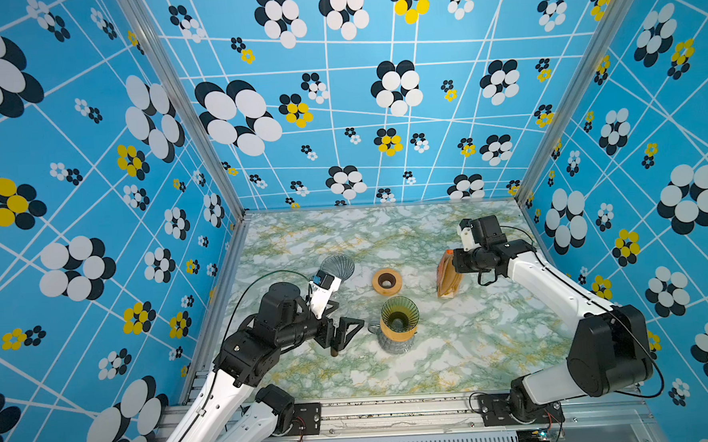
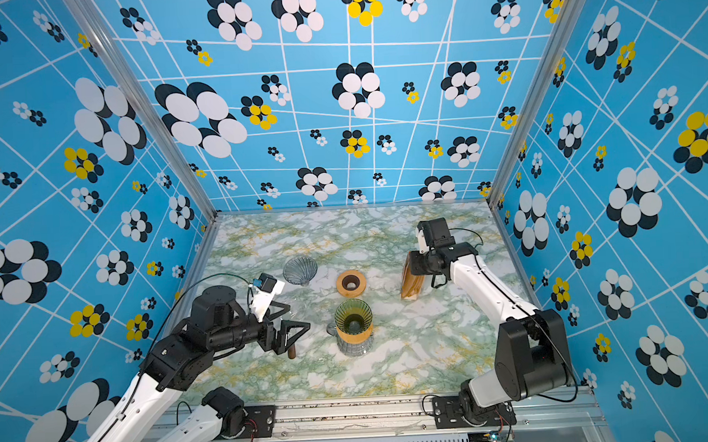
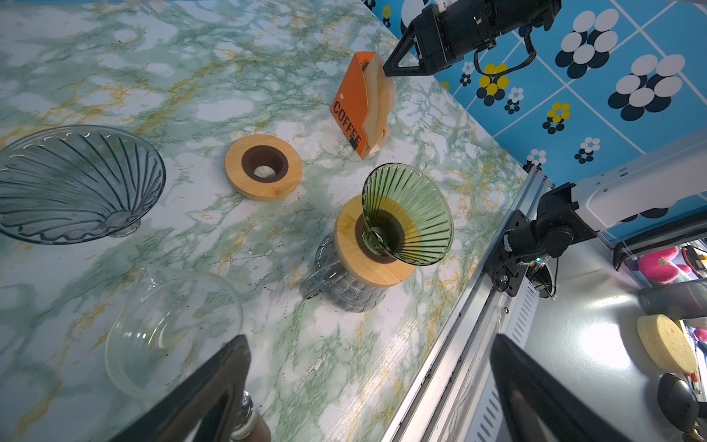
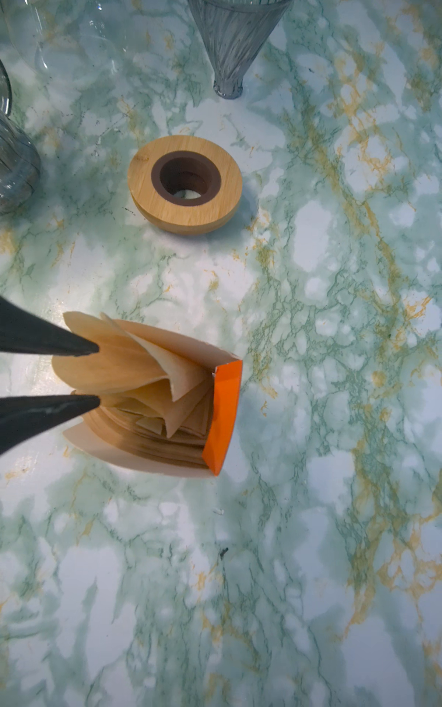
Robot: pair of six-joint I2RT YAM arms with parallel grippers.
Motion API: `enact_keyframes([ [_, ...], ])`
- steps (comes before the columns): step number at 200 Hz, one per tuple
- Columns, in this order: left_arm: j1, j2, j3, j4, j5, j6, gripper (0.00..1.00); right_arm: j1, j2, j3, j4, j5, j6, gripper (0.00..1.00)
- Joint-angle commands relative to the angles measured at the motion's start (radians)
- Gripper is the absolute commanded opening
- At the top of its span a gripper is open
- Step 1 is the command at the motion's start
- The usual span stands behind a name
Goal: Place the coffee filter in the dripper
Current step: 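Pinch a paper filter in the orange box with the right gripper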
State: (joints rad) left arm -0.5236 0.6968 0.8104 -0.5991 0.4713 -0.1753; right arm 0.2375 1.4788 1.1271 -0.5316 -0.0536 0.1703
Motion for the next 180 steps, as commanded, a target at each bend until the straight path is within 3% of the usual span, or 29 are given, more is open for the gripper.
enact_keyframes([
  [1, 0.01, -0.01, -0.01, 0.002, 0.016, -0.007, 0.99, -0.006, 0.018, 0.035, -0.009, 0.031, -0.026, 0.22],
  [106, 0.009, -0.013, -0.014, -0.004, 0.01, -0.011, 0.99, -0.006, 0.114, 0.112, -0.043, 0.003, -0.05, 0.14],
  [180, 0.01, -0.013, -0.014, -0.002, 0.009, -0.011, 0.99, -0.005, 0.071, 0.13, -0.063, 0.017, -0.051, 0.01],
])
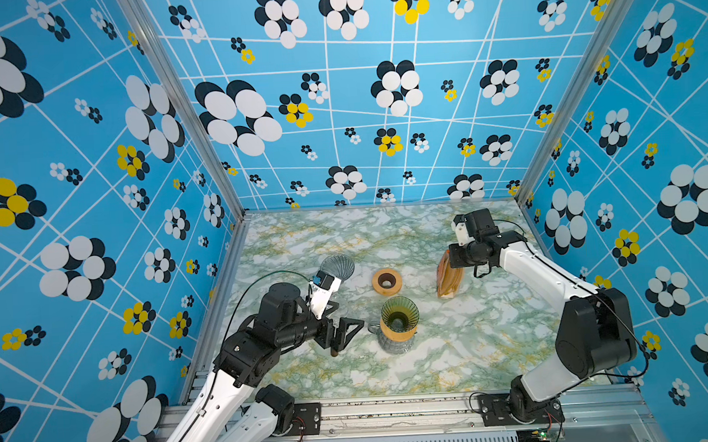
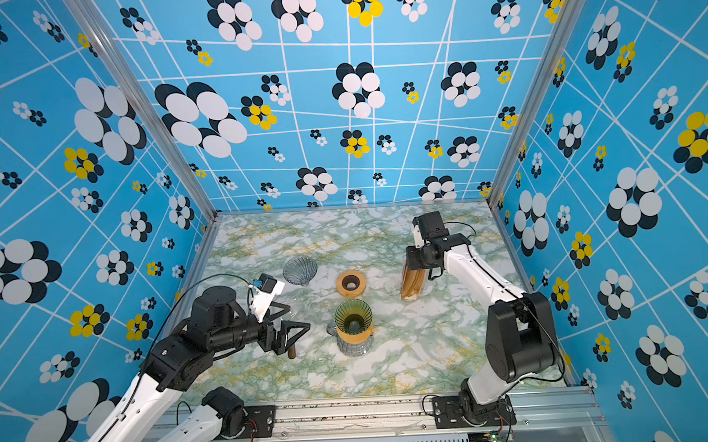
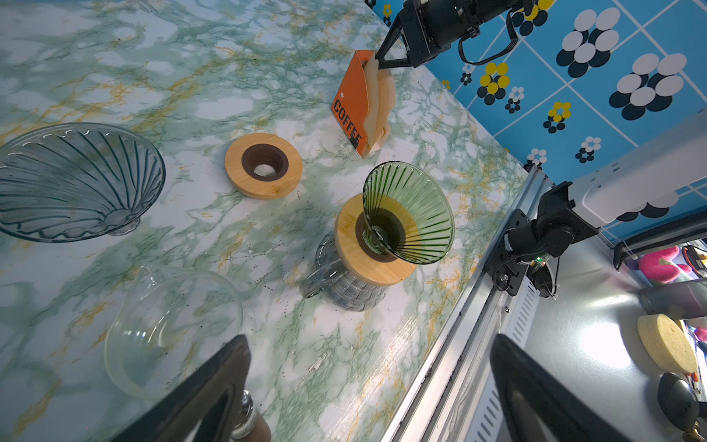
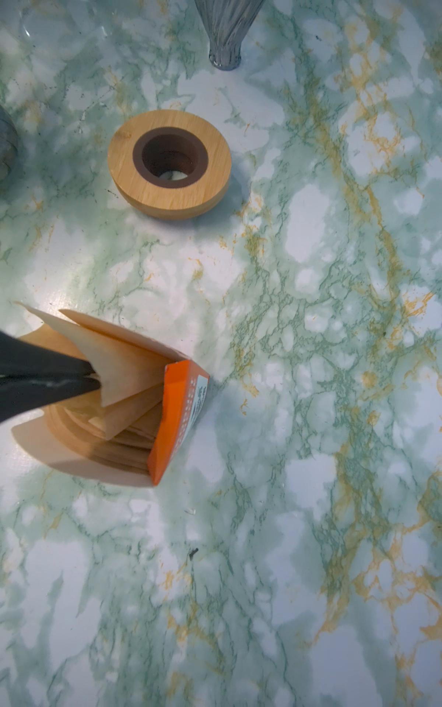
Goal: Place the coffee filter in the dripper
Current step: 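Pinch a paper filter in the orange box with the right gripper, then pull the paper filter out and carry it over the green dripper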
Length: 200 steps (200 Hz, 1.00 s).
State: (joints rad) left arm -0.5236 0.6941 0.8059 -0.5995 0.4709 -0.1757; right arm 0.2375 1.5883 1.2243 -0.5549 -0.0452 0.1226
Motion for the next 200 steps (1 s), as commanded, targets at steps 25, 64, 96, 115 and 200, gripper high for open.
enact_keyframes([
  [25, 0.01, -0.008, -0.01, 0.001, 0.009, -0.013, 0.99, -0.004, -0.088, 0.035, -0.054, 0.01, 0.005, 0.01],
  [64, 0.011, -0.001, -0.008, 0.002, 0.009, -0.013, 0.99, -0.004, -0.157, 0.044, -0.091, 0.004, 0.027, 0.0],
  [96, 0.013, 0.005, -0.01, 0.005, 0.011, -0.013, 0.99, -0.001, -0.223, 0.053, -0.122, -0.025, 0.04, 0.0],
  [115, 0.014, 0.012, -0.009, 0.006, 0.011, -0.012, 0.99, 0.002, -0.258, 0.07, -0.144, -0.047, 0.043, 0.0],
  [200, 0.037, 0.018, -0.01, 0.013, 0.011, -0.015, 0.99, 0.104, -0.36, 0.215, -0.325, -0.332, 0.028, 0.0],
])
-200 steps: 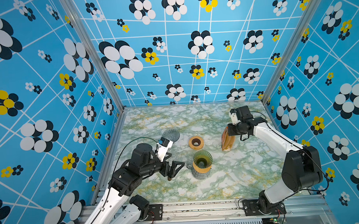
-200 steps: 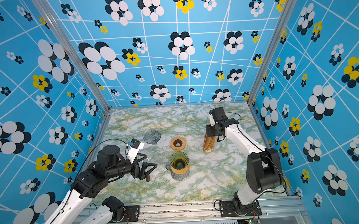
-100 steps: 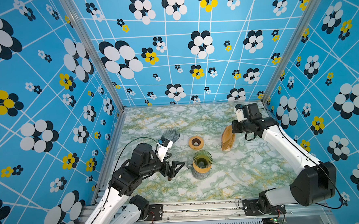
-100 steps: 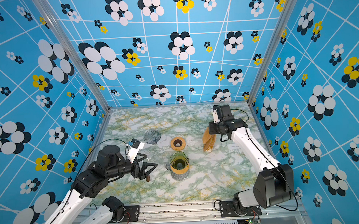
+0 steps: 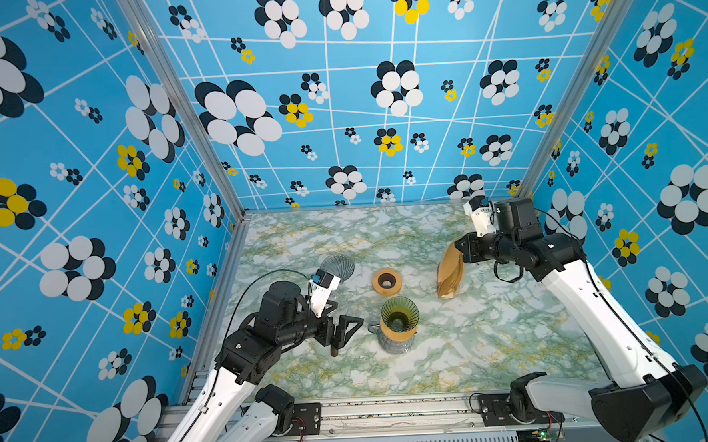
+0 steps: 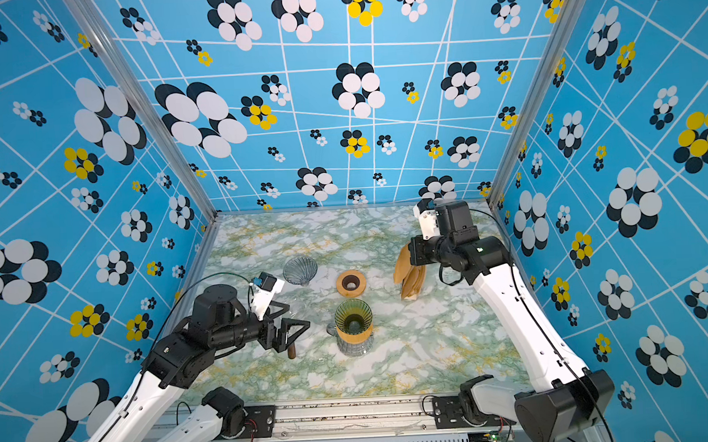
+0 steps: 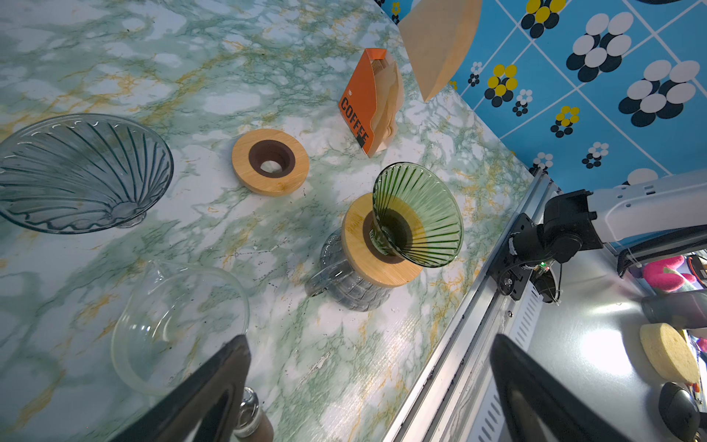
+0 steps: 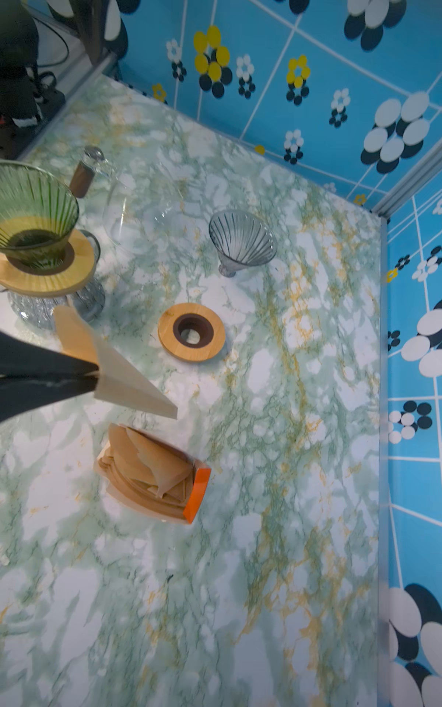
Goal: Place the coffee filter in the dripper
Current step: 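Pull the paper filter out and carry it over the green dripper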
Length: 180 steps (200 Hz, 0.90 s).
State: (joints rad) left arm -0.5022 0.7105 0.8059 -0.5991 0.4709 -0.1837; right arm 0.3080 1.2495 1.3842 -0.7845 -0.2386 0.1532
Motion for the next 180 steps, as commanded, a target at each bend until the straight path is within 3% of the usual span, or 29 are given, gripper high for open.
enact_keyframes([
  [1, 0.017, 0.002, -0.01, 0.013, 0.013, -0.007, 0.99, 0.035, -0.021, 0.058, -0.099, -0.143, -0.003, 0.0],
  [47, 0.042, 0.006, -0.011, 0.025, 0.036, -0.012, 0.99, 0.105, -0.014, 0.16, -0.218, -0.349, -0.014, 0.0],
  [77, 0.048, 0.004, -0.013, 0.028, 0.043, -0.013, 0.99, 0.17, 0.006, 0.192, -0.283, -0.391, -0.044, 0.0],
  [180, 0.049, 0.0, -0.013, 0.024, 0.046, -0.01, 0.99, 0.358, 0.196, 0.21, -0.361, -0.235, -0.056, 0.02],
])
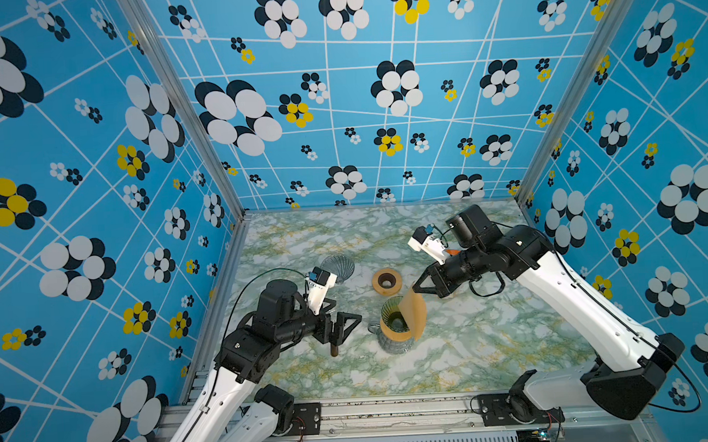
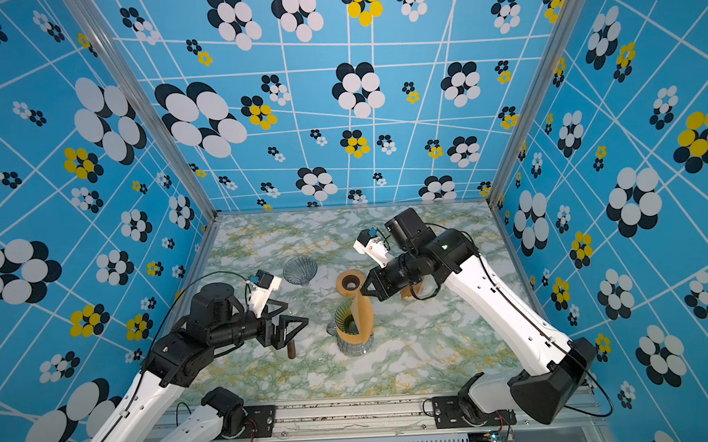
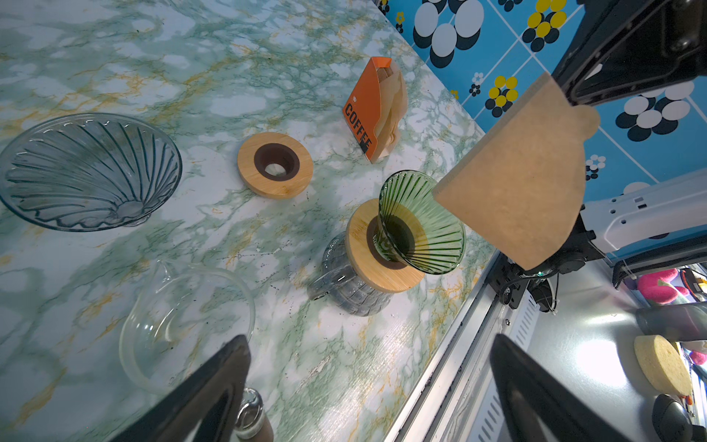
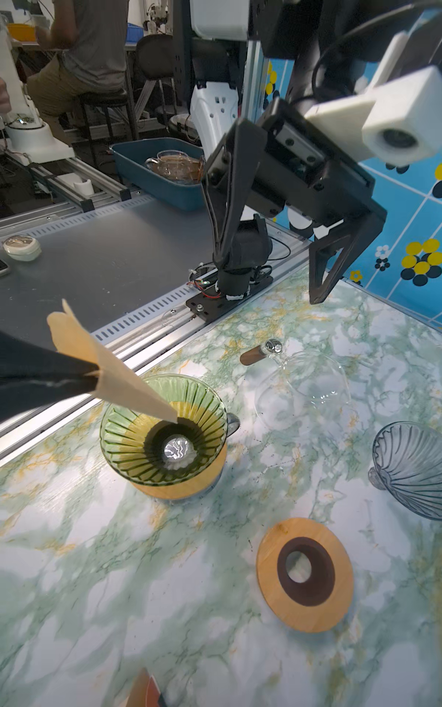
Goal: Place the coffee filter in the dripper
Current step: 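Pull the paper filter out and carry it over the green dripper, then lower the filter into the green dripper while the left gripper reaches toward it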
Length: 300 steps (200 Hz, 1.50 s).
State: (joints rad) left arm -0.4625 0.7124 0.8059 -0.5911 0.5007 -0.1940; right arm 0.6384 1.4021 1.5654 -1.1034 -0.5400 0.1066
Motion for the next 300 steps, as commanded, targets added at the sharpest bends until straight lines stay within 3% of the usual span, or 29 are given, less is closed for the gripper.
enact_keyframes([
  [1, 0.009, -0.002, -0.013, 0.016, 0.015, 0.001, 0.99, 0.029, 0.045, 0.03, -0.042, 0.071, -0.008, 0.02],
  [76, 0.008, -0.007, -0.013, 0.011, 0.006, 0.001, 0.99, 0.071, 0.134, 0.098, -0.011, 0.221, 0.069, 0.09],
  [106, 0.009, -0.005, -0.013, 0.011, 0.004, 0.001, 0.99, 0.072, 0.165, 0.119, -0.015, 0.254, 0.083, 0.09],
  [129, 0.01, -0.005, -0.014, 0.01, 0.004, 0.001, 0.99, 0.072, 0.181, 0.118, -0.011, 0.251, 0.083, 0.15],
  [196, -0.011, 0.085, 0.045, 0.02, -0.037, -0.106, 0.99, 0.073, 0.14, 0.059, 0.049, 0.29, 0.115, 0.38],
  [214, -0.06, 0.136, 0.108, -0.018, -0.122, -0.126, 0.99, 0.073, 0.107, 0.046, 0.044, 0.322, 0.116, 0.44],
  [260, -0.239, 0.286, 0.244, -0.068, -0.333, -0.184, 0.99, 0.073, -0.008, -0.061, 0.054, 0.352, 0.15, 0.78],
  [285, -0.301, 0.366, 0.299, -0.072, -0.4, -0.243, 0.99, 0.085, -0.052, -0.111, 0.04, 0.427, 0.179, 0.92],
  [300, -0.317, 0.394, 0.315, -0.063, -0.417, -0.286, 0.99, 0.09, -0.057, -0.122, 0.031, 0.458, 0.186, 0.96],
])
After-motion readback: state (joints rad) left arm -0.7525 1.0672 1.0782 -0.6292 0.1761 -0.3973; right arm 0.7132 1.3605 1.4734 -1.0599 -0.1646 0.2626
